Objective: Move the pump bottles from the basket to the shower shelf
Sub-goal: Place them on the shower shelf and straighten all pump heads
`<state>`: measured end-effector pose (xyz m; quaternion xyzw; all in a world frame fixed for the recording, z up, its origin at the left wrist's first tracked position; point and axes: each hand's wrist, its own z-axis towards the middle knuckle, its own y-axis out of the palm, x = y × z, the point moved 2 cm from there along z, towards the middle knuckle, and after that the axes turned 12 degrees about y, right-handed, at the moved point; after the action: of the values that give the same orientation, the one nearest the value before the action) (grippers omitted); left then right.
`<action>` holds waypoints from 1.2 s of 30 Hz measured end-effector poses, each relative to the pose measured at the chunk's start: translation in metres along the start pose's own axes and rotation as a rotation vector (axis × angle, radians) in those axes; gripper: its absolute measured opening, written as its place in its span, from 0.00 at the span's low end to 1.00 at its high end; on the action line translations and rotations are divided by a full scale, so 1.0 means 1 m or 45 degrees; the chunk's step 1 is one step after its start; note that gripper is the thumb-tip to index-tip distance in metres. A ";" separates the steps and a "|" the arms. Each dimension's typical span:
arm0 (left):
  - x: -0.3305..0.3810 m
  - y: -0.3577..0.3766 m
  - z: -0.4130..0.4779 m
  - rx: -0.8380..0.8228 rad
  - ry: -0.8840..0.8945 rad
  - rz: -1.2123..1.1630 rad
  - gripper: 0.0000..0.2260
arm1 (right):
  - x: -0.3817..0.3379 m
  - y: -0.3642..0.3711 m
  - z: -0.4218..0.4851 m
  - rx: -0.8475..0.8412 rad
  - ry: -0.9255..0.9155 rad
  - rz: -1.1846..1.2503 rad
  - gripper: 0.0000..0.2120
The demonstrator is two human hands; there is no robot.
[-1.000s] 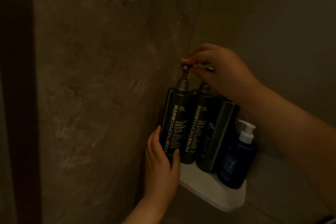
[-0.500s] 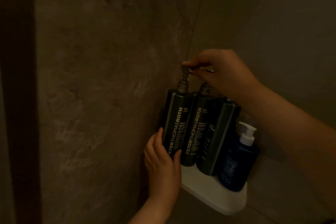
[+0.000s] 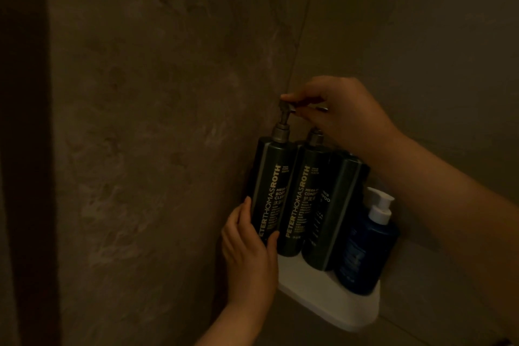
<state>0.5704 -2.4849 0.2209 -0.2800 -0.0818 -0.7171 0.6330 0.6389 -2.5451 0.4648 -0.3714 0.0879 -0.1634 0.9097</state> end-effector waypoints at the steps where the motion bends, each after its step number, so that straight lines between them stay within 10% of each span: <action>1: 0.000 0.000 0.000 0.002 0.004 0.005 0.37 | 0.000 0.000 0.000 -0.003 -0.001 -0.008 0.08; 36: -0.006 -0.007 -0.012 -0.196 0.248 0.138 0.41 | -0.009 -0.006 0.003 -0.139 -0.076 -0.365 0.25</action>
<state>0.5603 -2.4841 0.2094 -0.2609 0.0505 -0.7096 0.6525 0.6301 -2.5439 0.4721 -0.4339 0.0156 -0.2753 0.8577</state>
